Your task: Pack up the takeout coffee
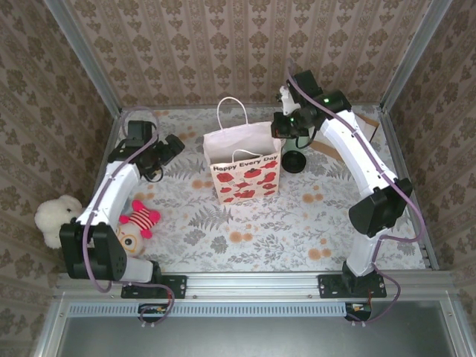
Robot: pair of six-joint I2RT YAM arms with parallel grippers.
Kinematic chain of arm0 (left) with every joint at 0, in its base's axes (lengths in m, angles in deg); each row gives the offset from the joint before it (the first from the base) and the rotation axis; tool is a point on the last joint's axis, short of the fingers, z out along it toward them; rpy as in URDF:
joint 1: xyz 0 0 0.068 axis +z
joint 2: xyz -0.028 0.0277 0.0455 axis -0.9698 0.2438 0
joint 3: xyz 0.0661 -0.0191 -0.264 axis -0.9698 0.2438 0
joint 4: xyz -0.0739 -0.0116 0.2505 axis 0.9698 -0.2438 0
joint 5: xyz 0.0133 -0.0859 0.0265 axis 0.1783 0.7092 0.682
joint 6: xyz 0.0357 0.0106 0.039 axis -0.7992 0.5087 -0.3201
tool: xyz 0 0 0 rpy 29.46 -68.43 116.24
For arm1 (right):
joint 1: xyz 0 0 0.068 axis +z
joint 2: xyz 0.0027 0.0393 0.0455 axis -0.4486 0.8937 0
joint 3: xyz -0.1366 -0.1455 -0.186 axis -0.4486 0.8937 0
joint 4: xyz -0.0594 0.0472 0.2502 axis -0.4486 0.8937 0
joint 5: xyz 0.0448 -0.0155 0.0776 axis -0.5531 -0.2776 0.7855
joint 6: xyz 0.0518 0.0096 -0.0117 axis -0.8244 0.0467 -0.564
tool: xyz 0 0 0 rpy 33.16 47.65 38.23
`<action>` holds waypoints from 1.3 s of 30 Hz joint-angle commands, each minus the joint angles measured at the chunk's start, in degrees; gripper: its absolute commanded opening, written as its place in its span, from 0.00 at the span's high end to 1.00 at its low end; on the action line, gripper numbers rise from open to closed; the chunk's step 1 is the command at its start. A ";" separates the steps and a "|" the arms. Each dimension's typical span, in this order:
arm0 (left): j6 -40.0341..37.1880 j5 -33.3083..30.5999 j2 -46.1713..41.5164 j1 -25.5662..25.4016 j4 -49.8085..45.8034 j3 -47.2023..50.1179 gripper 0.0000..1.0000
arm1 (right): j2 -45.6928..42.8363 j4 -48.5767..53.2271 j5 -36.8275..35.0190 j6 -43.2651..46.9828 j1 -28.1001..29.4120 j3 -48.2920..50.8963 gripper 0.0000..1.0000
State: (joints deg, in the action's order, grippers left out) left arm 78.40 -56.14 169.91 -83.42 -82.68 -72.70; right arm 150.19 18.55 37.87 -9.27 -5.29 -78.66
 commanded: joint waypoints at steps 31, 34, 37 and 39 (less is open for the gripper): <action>0.74 4.02 9.31 -4.85 8.05 -3.73 0.00 | -17.47 -30.00 -11.96 -4.63 -7.18 20.44 0.00; 0.50 1.87 6.14 -3.48 9.47 -1.84 0.00 | -16.50 -34.46 -10.56 -4.21 -10.19 22.41 0.00; 0.20 0.64 3.67 -2.71 11.38 0.09 0.00 | -14.23 -37.89 -7.08 -0.01 -12.83 23.89 0.00; 0.32 0.14 2.17 -2.24 12.82 1.69 0.00 | -11.37 -36.51 -7.47 4.09 -13.85 22.19 0.00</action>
State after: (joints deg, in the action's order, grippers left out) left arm 79.47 -53.85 174.19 -86.17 -72.74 -73.16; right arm 135.51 -14.60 29.43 -10.89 -18.08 -55.88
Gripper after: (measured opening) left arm 0.997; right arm 0.999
